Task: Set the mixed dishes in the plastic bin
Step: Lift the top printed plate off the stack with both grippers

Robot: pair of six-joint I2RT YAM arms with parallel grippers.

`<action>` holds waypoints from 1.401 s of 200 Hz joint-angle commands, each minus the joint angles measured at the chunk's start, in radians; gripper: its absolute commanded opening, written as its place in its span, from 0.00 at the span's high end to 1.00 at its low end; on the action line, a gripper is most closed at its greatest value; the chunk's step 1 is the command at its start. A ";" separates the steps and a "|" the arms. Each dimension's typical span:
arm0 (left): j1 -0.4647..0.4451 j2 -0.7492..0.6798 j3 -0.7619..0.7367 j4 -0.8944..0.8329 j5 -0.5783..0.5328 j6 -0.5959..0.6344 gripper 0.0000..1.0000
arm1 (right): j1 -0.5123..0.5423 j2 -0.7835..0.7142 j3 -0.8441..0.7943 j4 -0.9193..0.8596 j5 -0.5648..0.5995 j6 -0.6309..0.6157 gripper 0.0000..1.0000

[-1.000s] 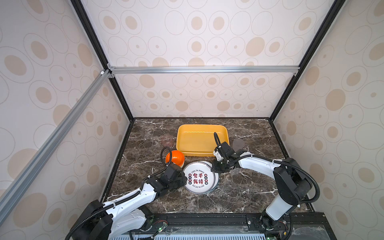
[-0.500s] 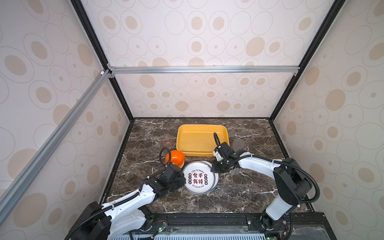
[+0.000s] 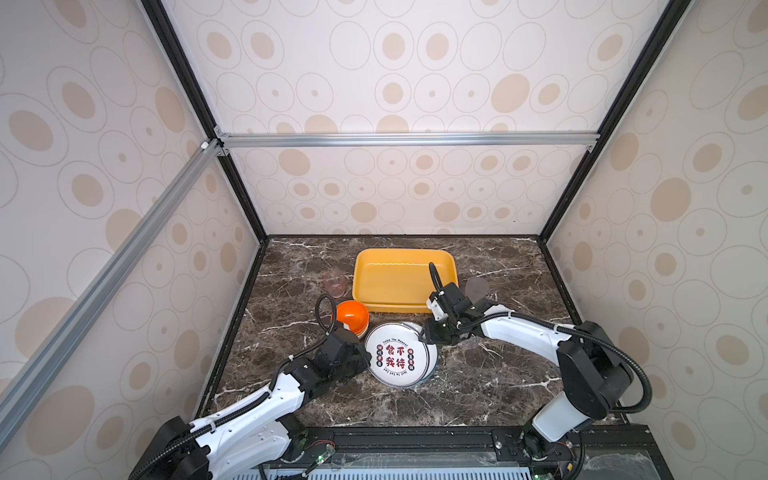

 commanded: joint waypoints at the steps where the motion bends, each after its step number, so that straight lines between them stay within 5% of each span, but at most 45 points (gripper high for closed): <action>1: -0.007 -0.028 0.024 -0.015 -0.004 0.001 1.00 | 0.009 -0.068 0.015 -0.039 0.034 -0.006 0.59; 156: -0.007 -0.027 0.236 -0.034 -0.012 0.058 1.00 | -0.157 -0.357 -0.118 0.045 -0.132 0.104 0.49; 280: 0.053 -0.032 0.251 0.098 0.107 0.008 1.00 | -0.218 -0.390 -0.211 0.261 -0.318 0.189 0.54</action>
